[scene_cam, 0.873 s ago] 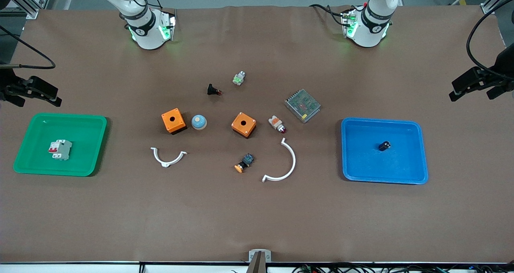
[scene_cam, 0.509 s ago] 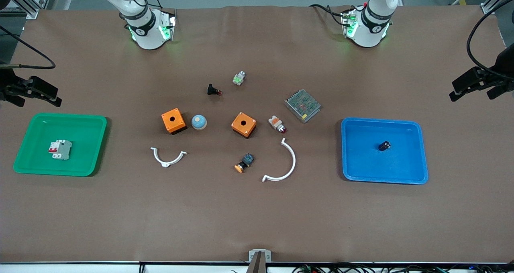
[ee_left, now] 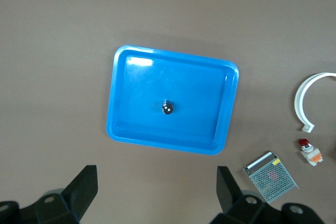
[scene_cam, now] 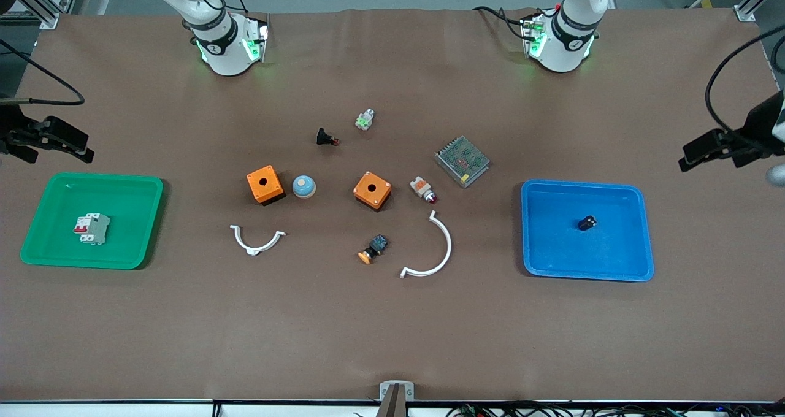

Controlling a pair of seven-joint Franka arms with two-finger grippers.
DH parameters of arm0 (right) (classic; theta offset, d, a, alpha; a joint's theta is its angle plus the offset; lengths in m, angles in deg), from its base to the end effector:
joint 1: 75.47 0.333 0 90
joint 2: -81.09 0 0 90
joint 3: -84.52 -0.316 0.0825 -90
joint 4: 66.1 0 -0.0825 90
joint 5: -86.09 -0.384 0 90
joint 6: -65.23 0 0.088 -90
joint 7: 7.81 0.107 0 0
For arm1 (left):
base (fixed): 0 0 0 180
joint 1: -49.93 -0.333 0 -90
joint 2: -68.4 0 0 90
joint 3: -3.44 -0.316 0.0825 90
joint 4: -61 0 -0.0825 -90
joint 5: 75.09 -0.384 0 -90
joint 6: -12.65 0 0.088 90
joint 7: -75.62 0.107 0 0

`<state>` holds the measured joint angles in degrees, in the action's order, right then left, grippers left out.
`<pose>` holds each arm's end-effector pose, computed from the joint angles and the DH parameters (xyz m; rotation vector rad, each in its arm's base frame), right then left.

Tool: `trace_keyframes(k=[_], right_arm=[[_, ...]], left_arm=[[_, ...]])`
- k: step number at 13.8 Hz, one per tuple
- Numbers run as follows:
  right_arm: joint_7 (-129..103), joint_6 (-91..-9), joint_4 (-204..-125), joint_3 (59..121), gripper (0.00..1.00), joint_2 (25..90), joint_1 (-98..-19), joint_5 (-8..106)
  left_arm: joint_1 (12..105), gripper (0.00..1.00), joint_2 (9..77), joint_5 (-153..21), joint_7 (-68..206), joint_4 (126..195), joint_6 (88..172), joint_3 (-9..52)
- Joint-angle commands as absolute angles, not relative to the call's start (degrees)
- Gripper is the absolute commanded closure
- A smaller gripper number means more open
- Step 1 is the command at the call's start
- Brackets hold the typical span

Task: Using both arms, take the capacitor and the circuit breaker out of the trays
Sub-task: 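Move the left gripper over the blue tray while the right gripper reaches the green tray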

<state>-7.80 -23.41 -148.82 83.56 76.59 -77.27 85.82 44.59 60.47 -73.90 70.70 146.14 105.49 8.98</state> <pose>0.5771 -0.0084 0.6378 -3.1354 0.0231 -0.0389 0.6006 -0.0003 0.5895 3.1049 0.1310 -0.0076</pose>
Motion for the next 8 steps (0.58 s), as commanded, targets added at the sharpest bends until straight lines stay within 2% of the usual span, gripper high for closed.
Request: trace_keyframes(k=[1, 8], right_arm=[[-8.08, -22.92, -147.4, 83.38, 0.0, 75.91, -76.88, 86.27], [-7.99, -22.48, -147.84, 83.73, 0.0, 74.69, -78.01, 86.88]], left_arm=[[44.48, 0.0, 55.93, -74.47, 70.09, 145.55, 106.87, 9.24], [44.57, 0.0, 52.32, -75.18, 65.43, 155.73, 118.8, 9.33]])
